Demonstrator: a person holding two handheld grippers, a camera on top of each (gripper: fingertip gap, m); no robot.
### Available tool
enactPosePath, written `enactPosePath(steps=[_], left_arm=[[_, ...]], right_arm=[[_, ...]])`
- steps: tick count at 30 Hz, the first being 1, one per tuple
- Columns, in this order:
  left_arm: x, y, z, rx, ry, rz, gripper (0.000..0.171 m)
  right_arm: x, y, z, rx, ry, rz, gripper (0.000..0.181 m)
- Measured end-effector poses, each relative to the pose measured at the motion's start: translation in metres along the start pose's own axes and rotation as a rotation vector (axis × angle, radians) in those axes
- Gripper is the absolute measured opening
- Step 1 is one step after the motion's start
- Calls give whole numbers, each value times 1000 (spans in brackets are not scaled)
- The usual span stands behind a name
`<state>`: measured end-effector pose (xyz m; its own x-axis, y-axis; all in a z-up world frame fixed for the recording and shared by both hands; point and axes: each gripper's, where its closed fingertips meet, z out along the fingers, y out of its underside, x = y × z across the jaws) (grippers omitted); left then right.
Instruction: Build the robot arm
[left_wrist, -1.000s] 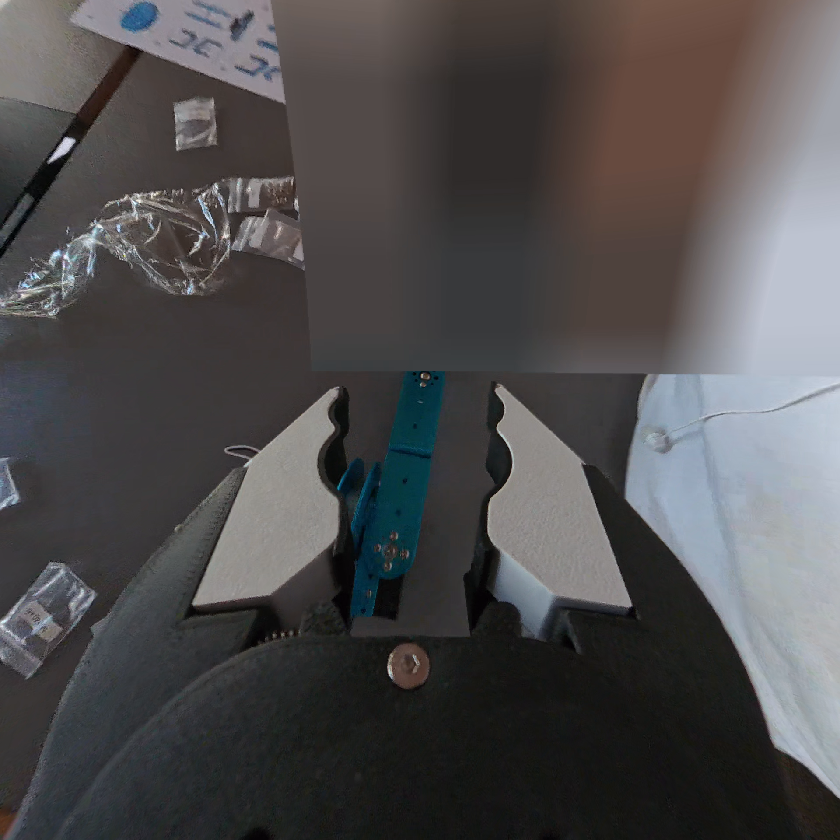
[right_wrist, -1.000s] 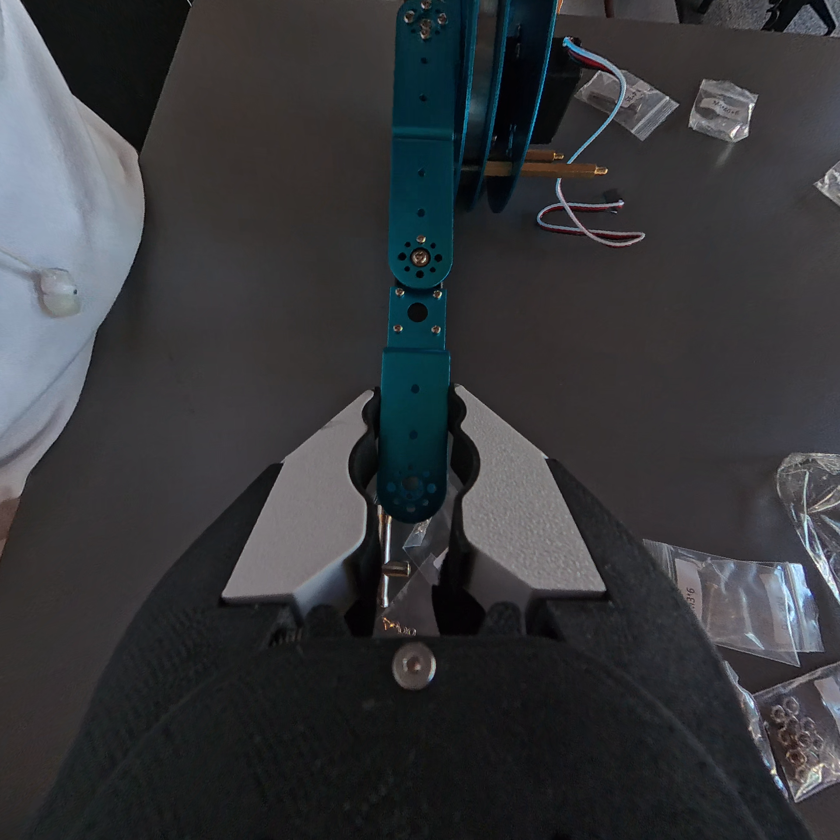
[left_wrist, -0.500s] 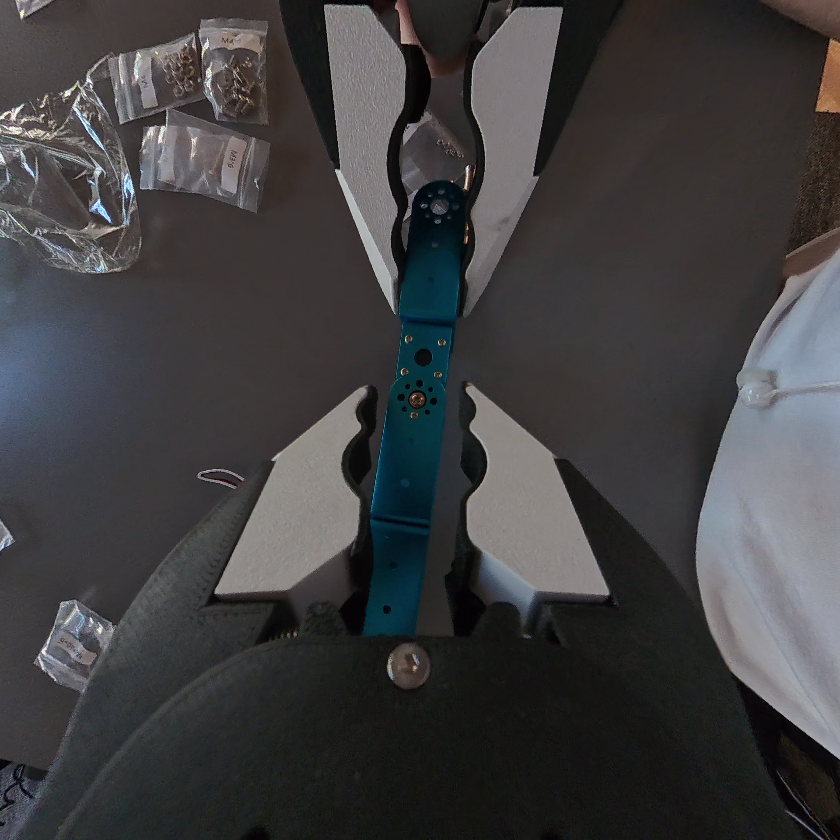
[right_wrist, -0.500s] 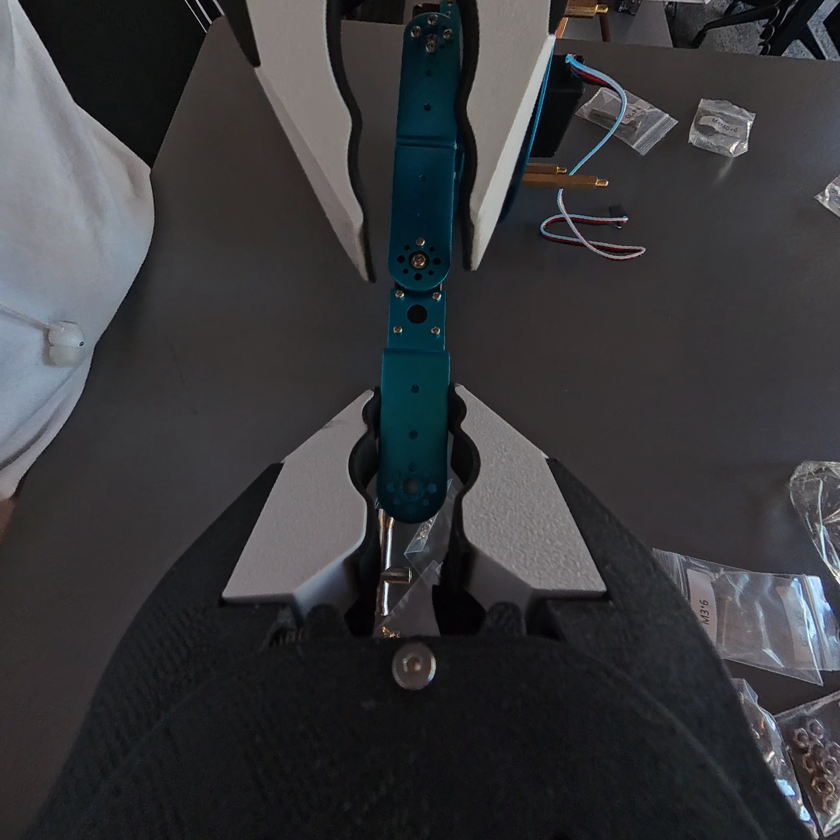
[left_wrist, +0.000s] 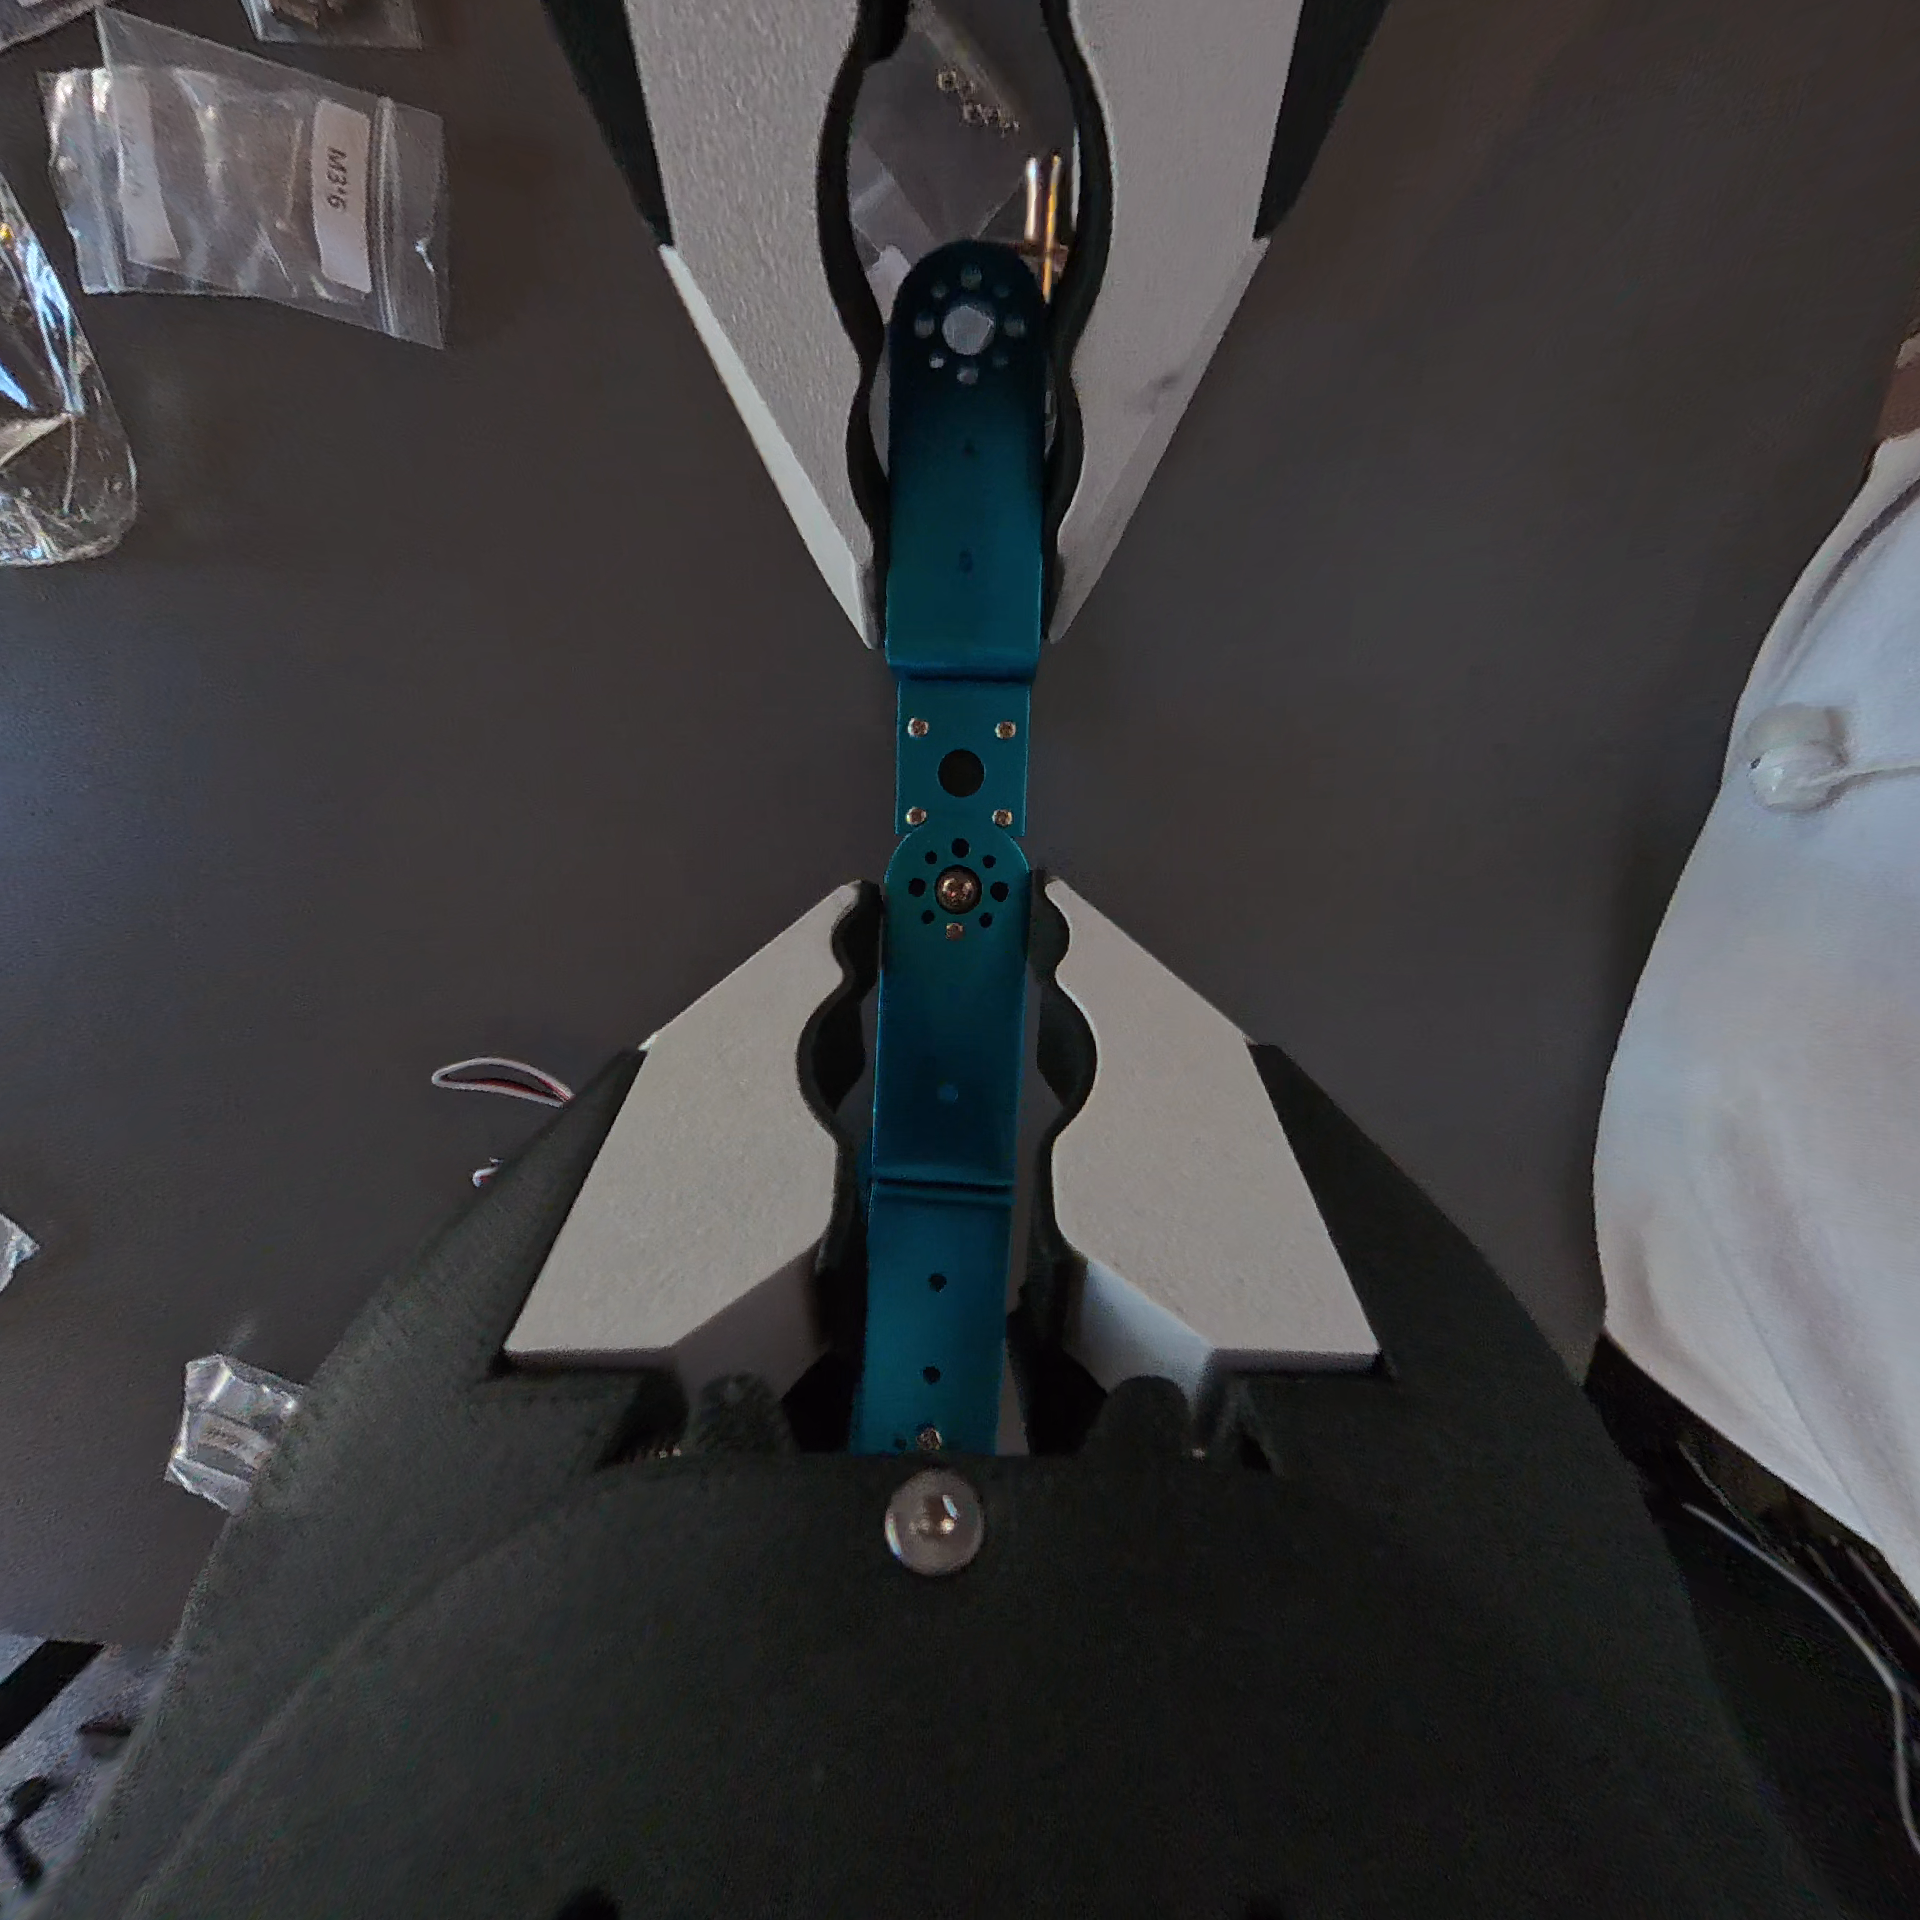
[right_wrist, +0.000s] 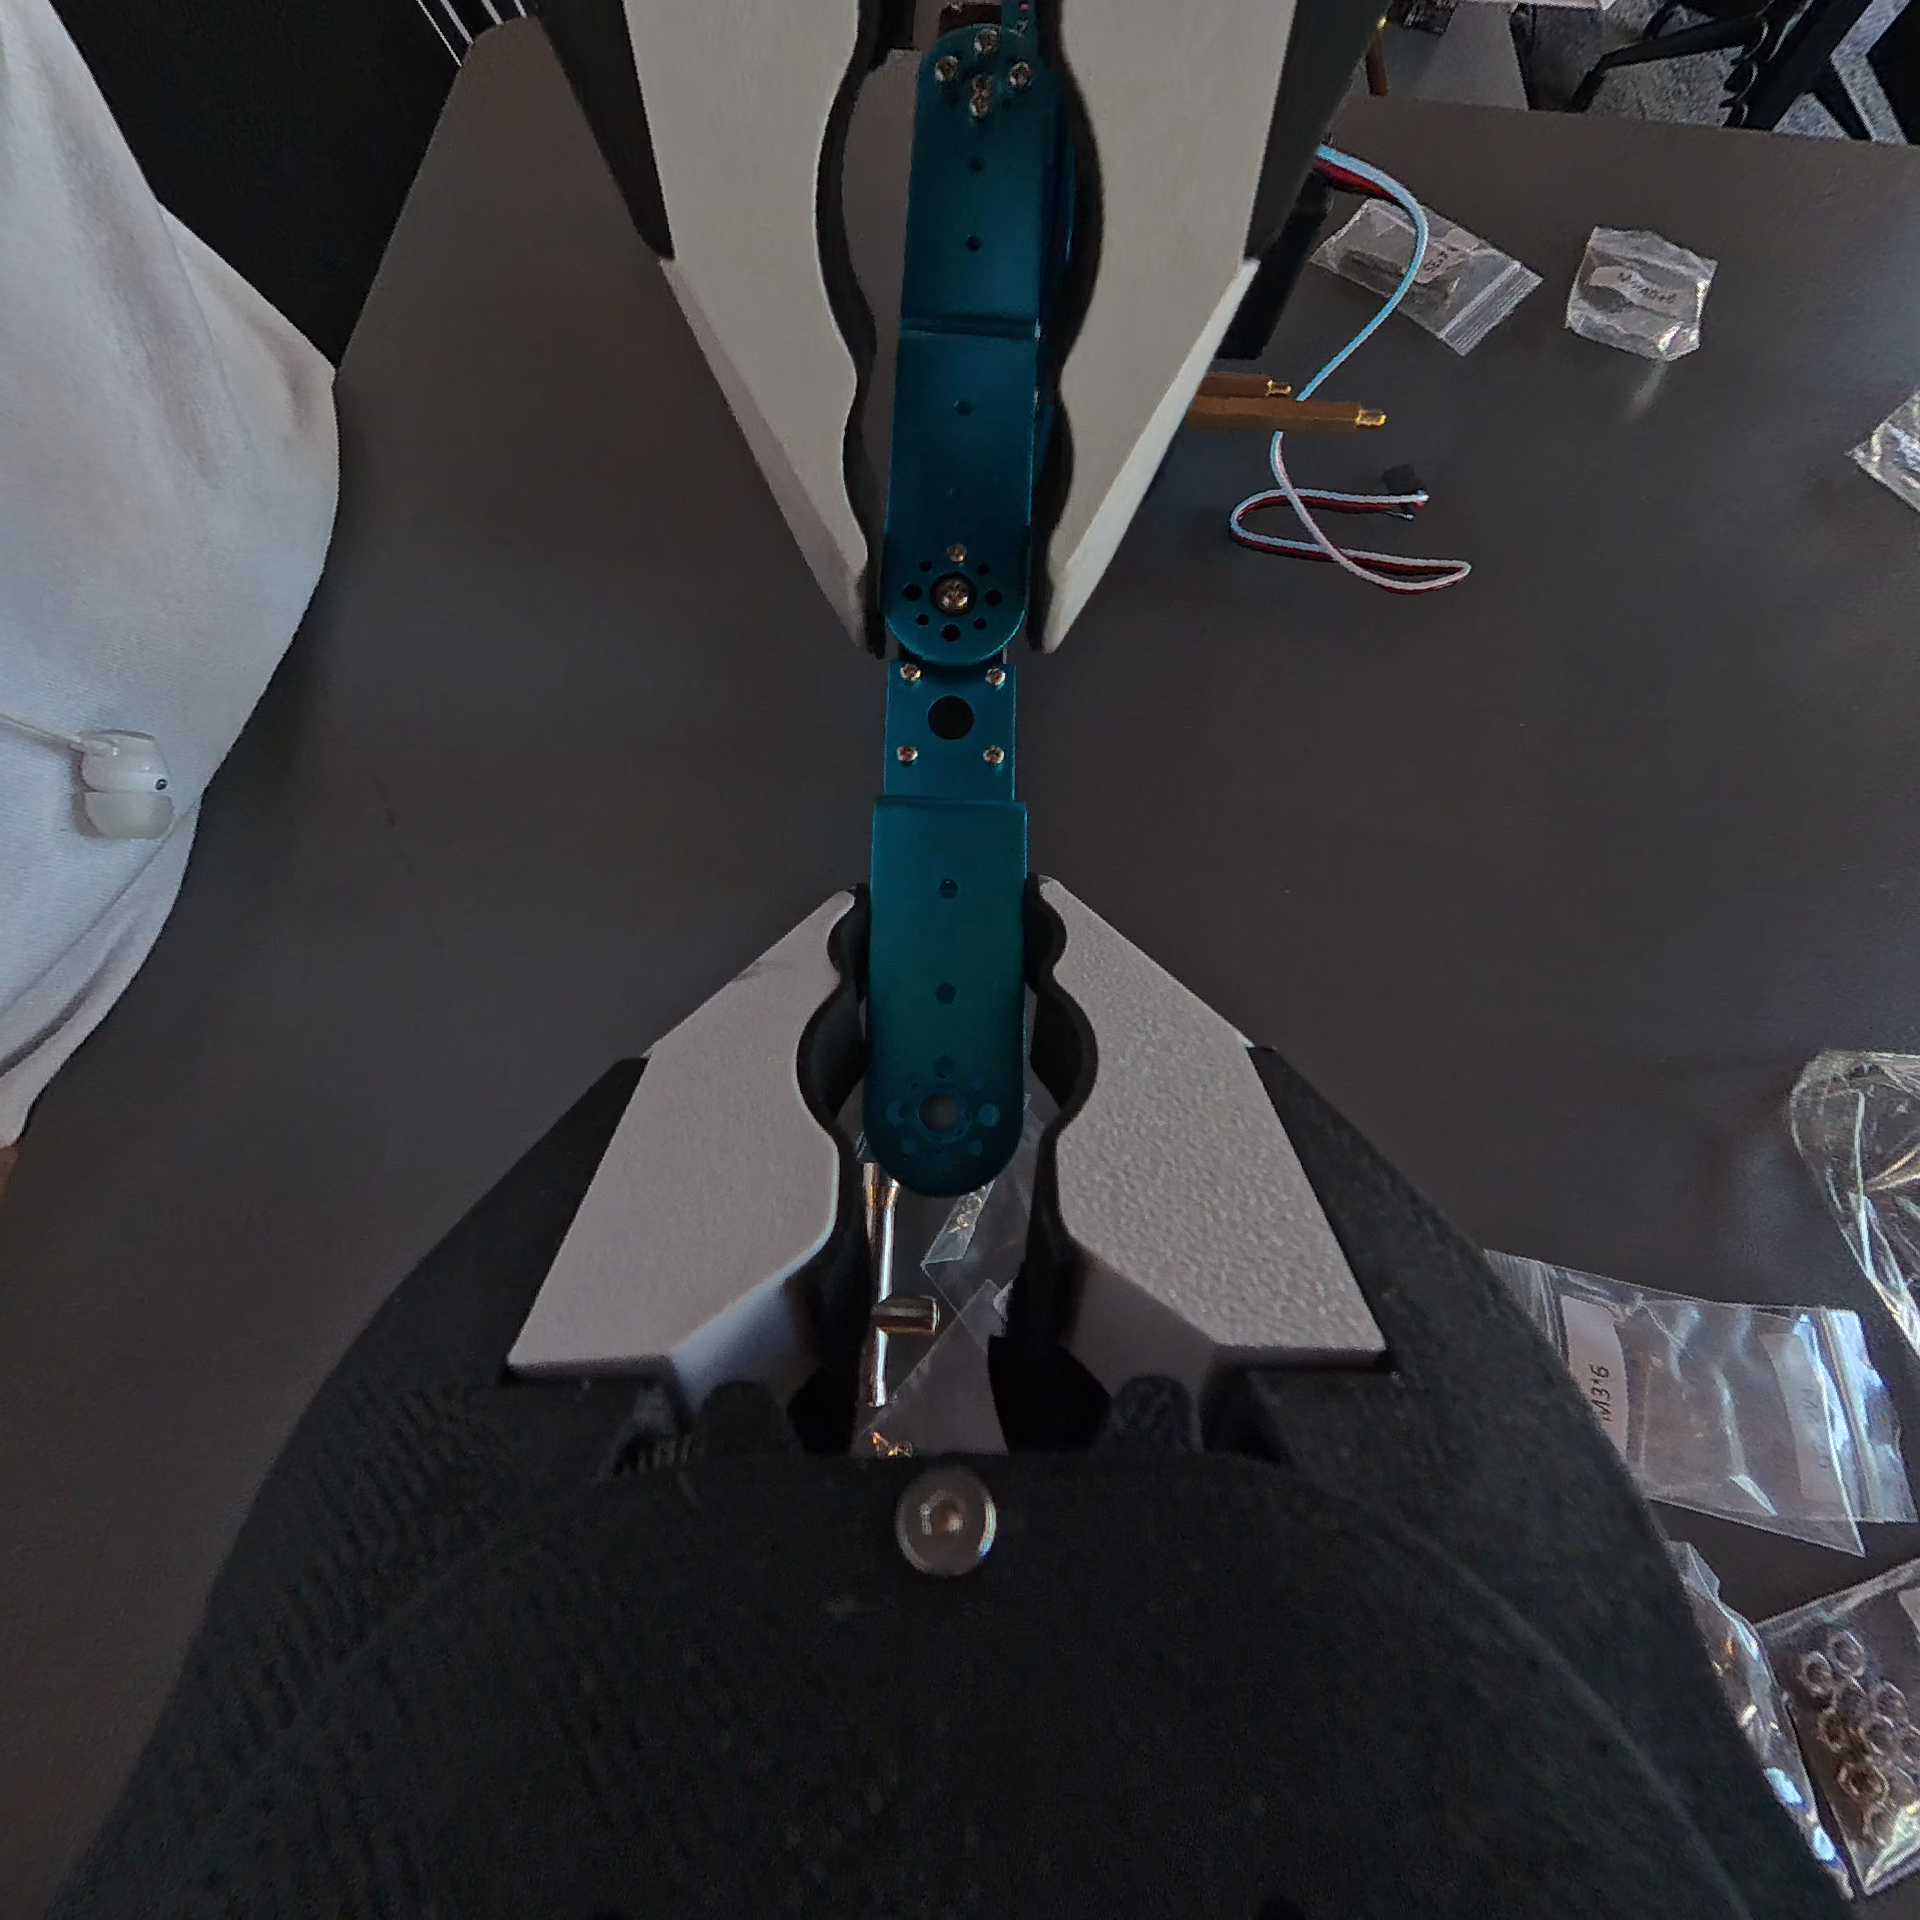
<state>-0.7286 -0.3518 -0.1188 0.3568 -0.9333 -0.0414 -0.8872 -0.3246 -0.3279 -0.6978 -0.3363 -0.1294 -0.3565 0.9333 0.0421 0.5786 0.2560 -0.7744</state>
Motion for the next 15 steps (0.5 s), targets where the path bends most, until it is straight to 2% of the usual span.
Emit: enactPosePath(steps=[9,15], left_arm=[[5,2,-1,-13,3,57,27],[3,1,0,-10,-2,30,27]], right_arm=[[-1,-3,1,3,-2,3,28],[0,-1,1,-4,6,4,27]])
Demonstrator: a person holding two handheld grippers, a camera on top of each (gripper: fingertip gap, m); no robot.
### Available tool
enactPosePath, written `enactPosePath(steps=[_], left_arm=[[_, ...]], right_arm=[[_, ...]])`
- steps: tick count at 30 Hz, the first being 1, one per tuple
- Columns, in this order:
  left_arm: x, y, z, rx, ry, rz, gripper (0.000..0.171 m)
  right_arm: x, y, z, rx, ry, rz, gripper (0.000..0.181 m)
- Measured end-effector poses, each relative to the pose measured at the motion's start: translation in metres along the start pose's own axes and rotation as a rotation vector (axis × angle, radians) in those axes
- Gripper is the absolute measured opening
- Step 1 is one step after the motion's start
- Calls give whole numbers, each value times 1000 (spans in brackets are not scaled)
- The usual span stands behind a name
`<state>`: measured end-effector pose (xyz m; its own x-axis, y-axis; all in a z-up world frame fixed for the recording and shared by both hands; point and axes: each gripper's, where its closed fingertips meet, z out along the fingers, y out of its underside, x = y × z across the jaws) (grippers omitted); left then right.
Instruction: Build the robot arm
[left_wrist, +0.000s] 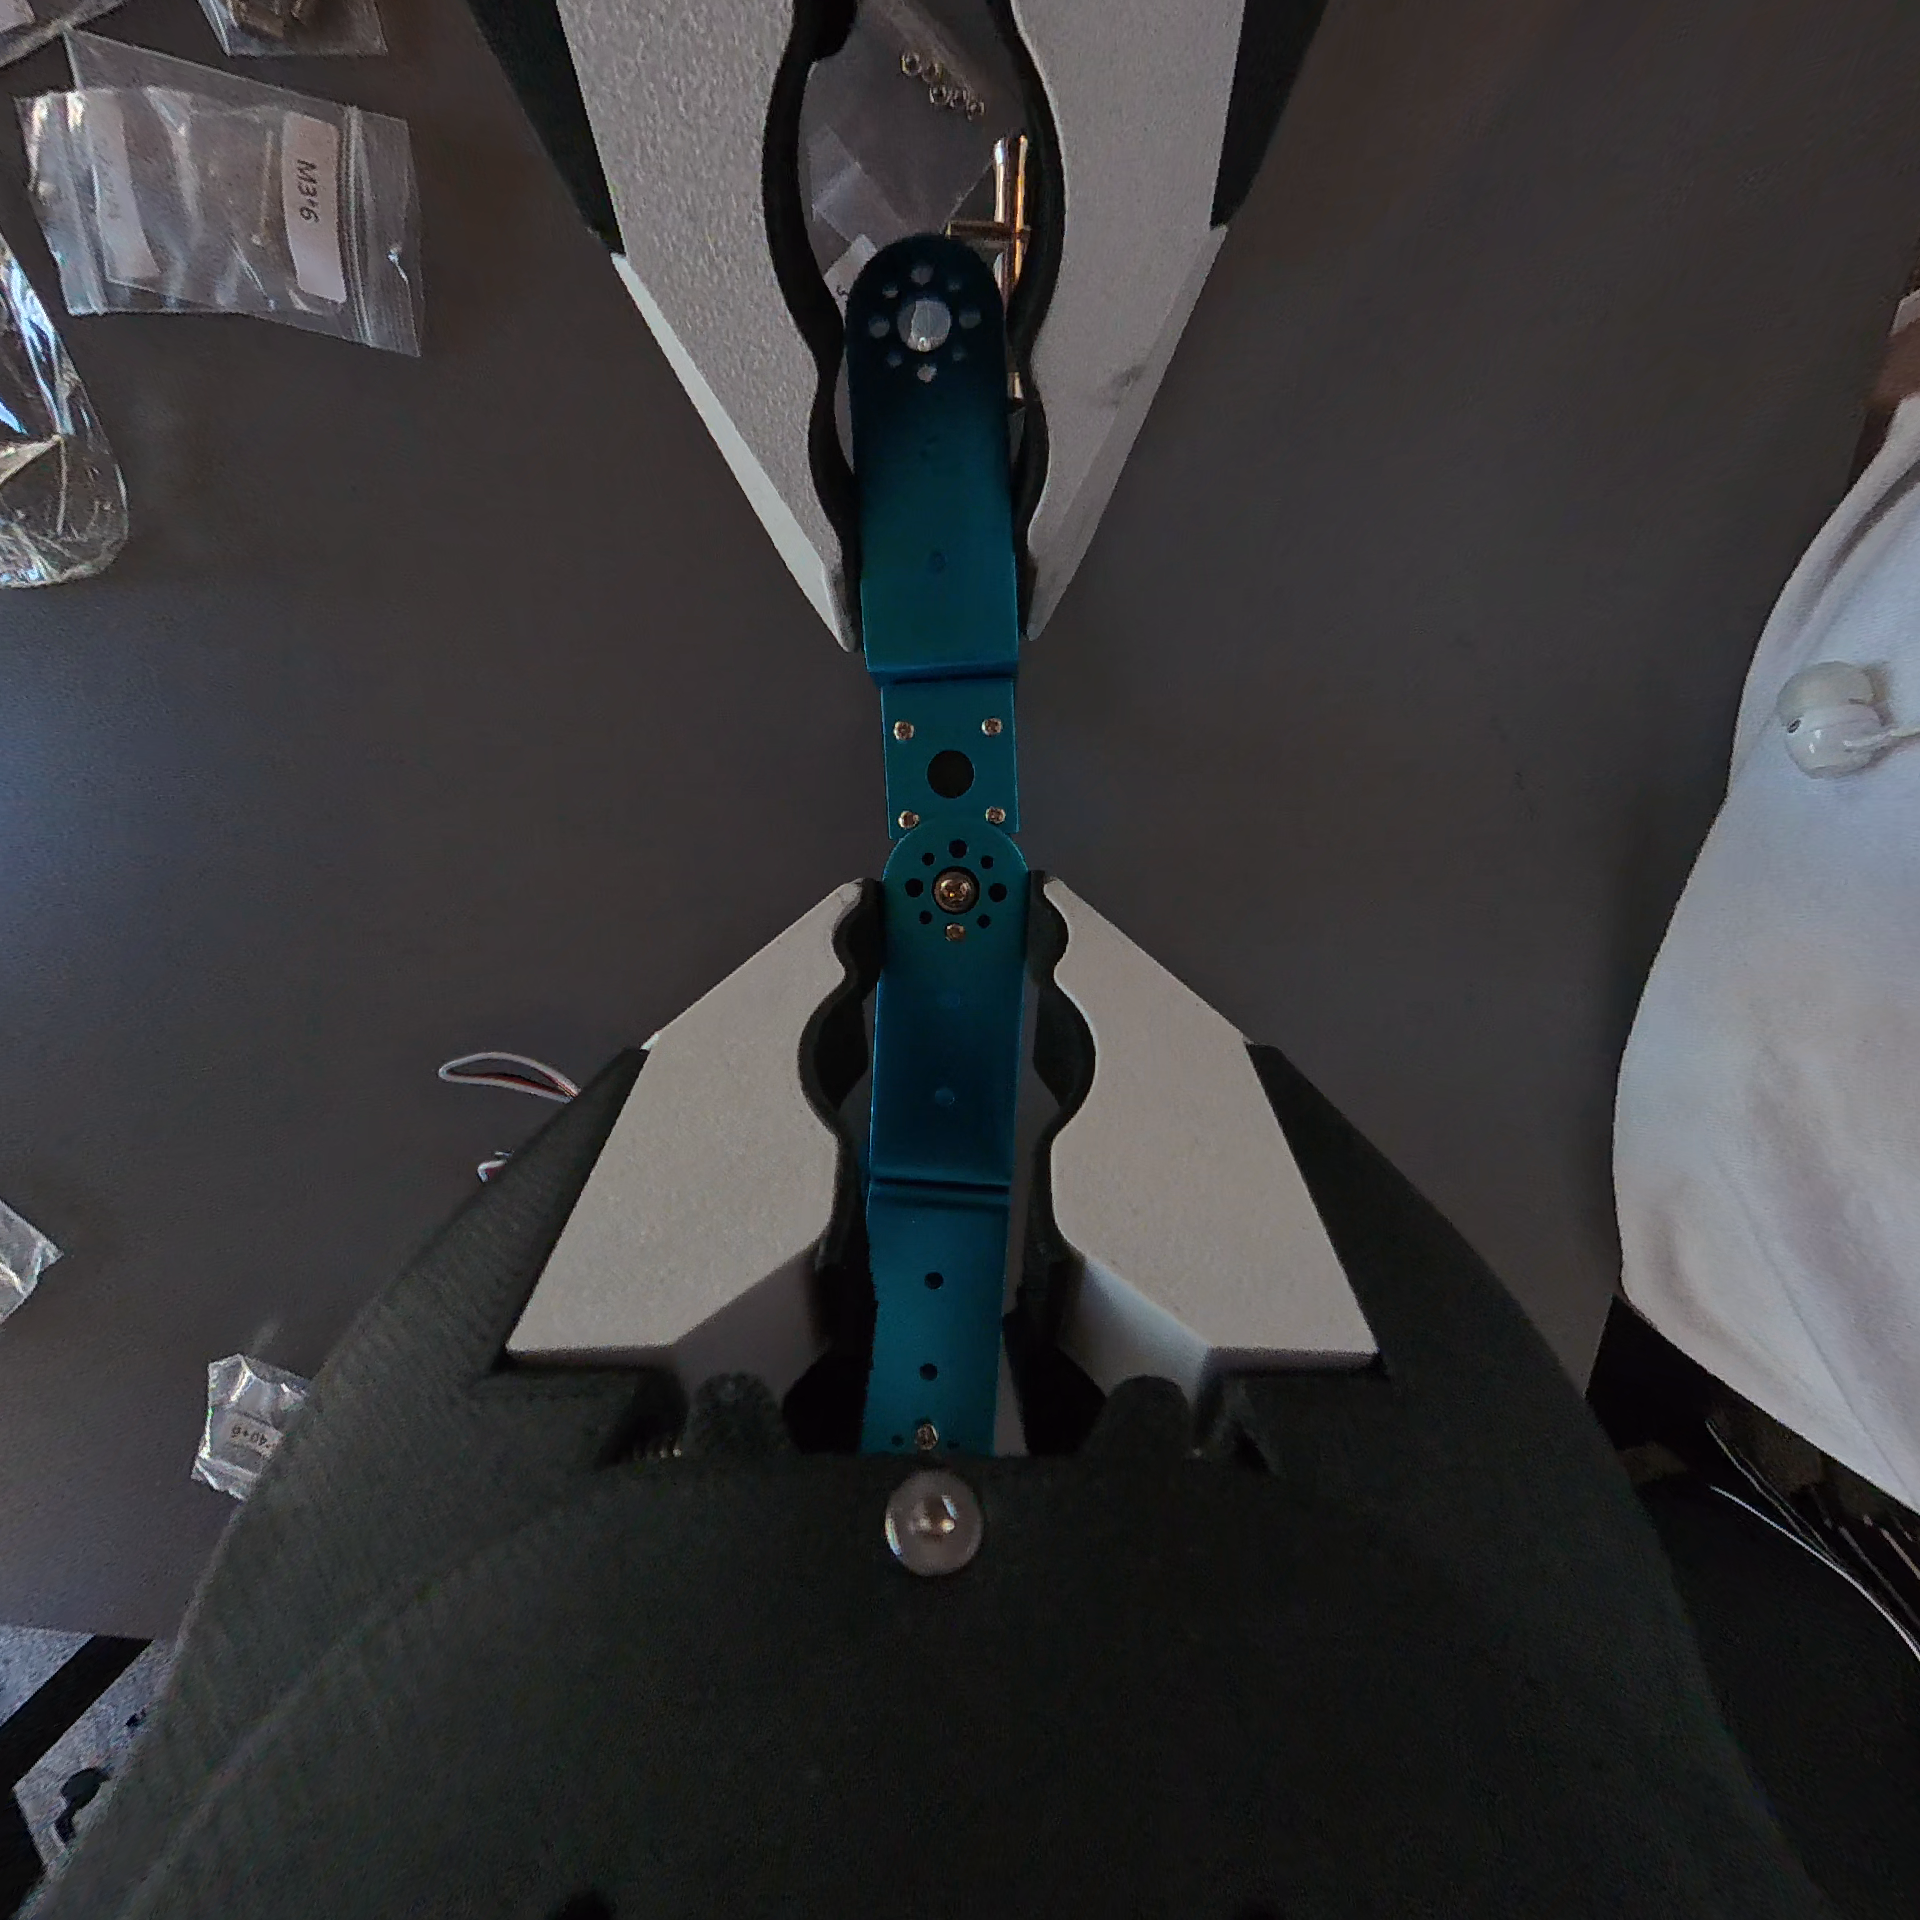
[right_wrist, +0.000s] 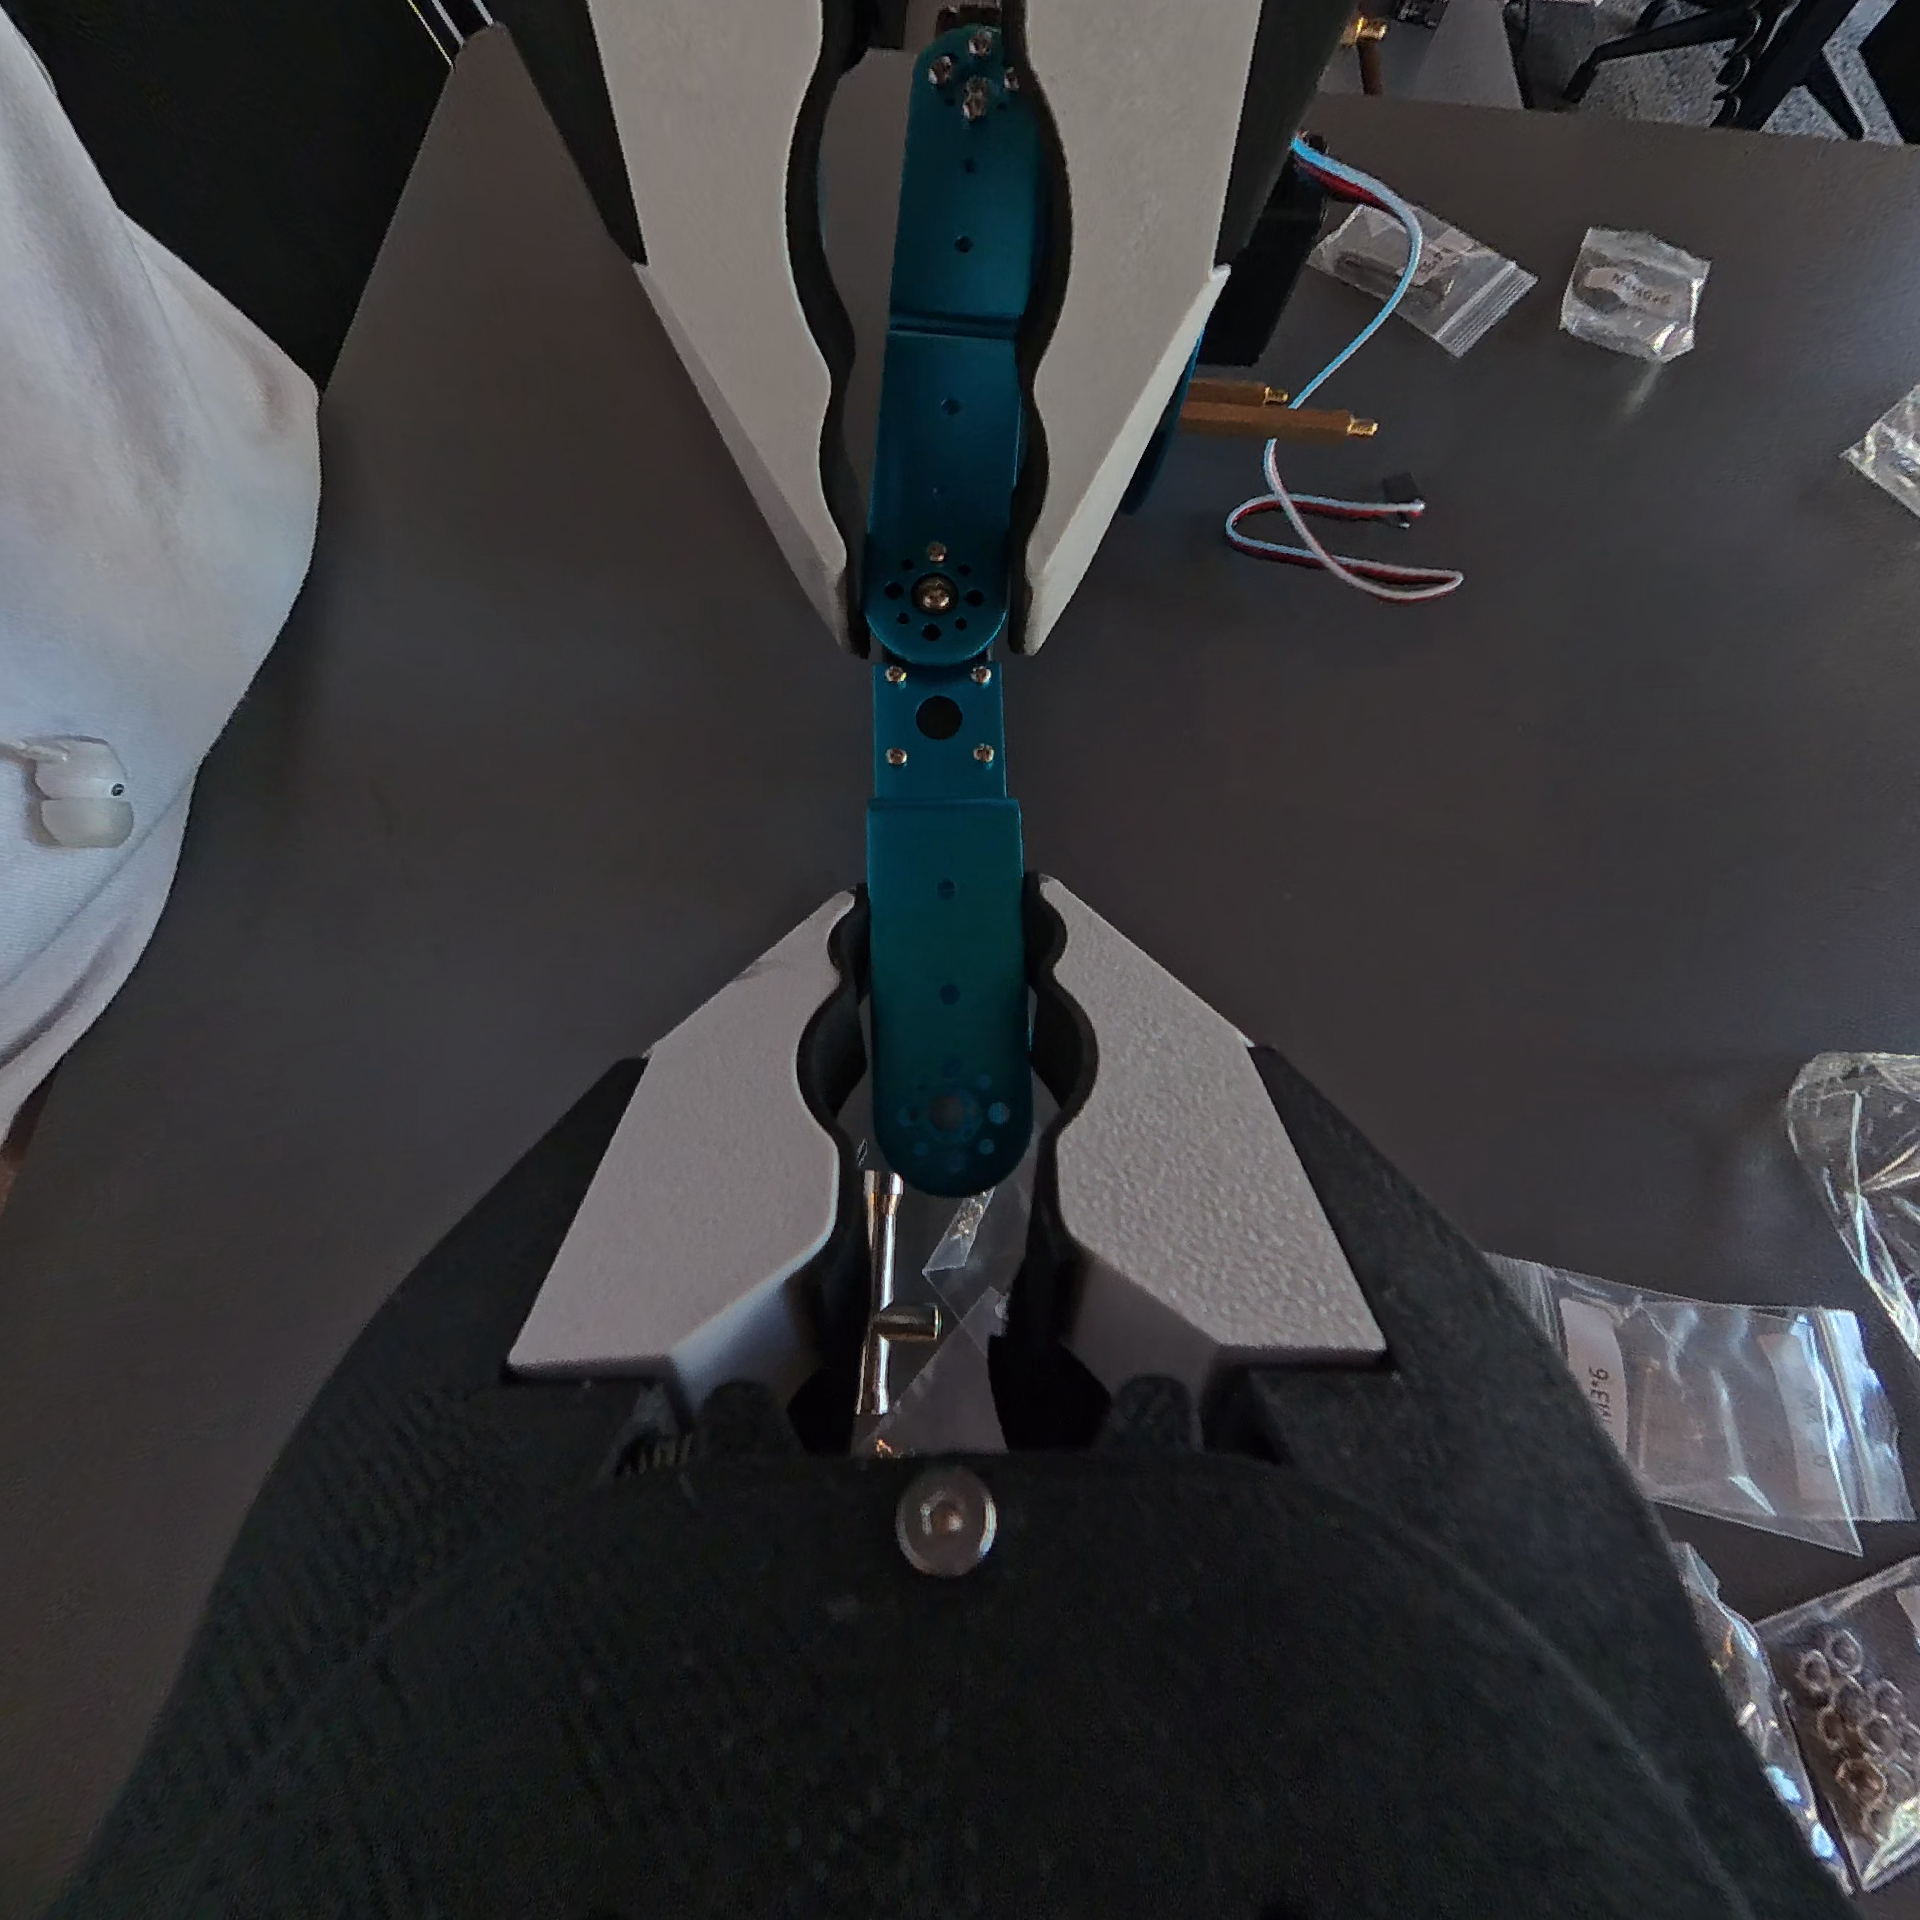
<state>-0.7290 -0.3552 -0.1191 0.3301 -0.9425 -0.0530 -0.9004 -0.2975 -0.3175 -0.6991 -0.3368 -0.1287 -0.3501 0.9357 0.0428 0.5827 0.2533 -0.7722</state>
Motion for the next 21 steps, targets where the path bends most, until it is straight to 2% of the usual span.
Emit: enactPosePath(steps=[7,11,21], left_arm=[[1,0,1,0,-5,-6,27],[3,-2,1,20,2,-22,40],[-4,-3,-21,97,-81,-99,51]], right_arm=[[1,-5,-3,37,-4,24,33],[4,-9,-9,72,14,29,36],[3,-13,-15,92,41,44,52]])
